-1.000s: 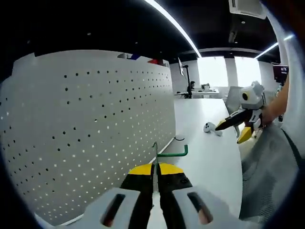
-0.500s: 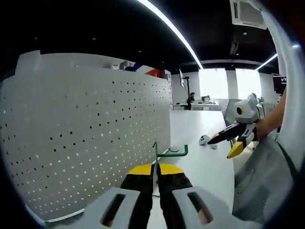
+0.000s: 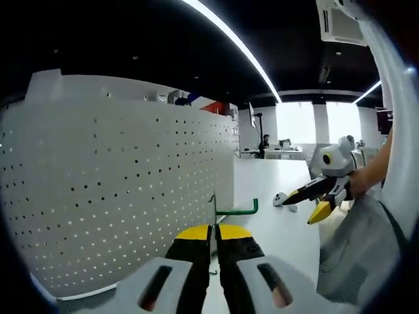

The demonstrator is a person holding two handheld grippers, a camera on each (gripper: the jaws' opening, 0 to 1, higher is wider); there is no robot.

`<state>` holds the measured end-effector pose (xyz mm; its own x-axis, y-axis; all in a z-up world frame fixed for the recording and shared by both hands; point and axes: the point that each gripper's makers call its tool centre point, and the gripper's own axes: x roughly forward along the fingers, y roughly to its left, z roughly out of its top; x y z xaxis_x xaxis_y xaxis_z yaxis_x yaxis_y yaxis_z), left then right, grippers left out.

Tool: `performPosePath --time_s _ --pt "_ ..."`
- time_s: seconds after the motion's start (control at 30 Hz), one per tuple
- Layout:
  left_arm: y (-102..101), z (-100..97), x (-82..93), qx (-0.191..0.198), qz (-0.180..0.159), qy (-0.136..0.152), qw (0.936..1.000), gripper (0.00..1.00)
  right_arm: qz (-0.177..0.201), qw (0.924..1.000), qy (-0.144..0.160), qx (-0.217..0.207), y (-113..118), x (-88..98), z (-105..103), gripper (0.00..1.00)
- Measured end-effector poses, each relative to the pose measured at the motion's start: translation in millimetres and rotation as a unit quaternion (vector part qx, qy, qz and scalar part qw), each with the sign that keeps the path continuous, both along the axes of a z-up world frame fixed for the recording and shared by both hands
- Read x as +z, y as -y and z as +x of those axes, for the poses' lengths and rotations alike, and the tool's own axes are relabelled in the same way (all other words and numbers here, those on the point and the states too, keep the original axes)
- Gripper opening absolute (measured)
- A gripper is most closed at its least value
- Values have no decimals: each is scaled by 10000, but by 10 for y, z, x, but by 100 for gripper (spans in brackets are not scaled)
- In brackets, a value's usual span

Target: Insert the hook assembly into the mounting plate slot until the hook locks in place.

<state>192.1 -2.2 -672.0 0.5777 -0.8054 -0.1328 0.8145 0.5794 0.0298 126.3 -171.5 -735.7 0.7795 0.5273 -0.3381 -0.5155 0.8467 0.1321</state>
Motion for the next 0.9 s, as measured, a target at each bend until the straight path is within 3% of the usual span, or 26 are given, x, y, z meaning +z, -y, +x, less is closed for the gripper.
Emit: performPosePath --time_s 0.1,0.27,0.47,0.5,0.6,0.67,0.9 --pt "-12 9 31 40 -144 -53 9999 2 2 10000 14 -2 2 9 8 70" --pt "-1 11 8 14 -70 -51 10000 2 109 9997 213 51 -30 103 21 70" --pt "21 8 1 18 -67 -73 9999 2 526 9936 992 144 -94 448 30 68" --pt "27 3 -2 8 -56 -67 10000 2 599 9901 1256 188 -101 548 32 68" --pt "40 -7 12 -7 -116 -97 9999 2 842 9874 1310 278 -155 633 11 71" --pt "39 -7 12 -2 -78 -62 10000 2 720 9873 1377 335 -183 643 20 69" --pt "23 10 19 51 -77 -43 9999 2 943 9856 1279 585 -367 700 28 62"
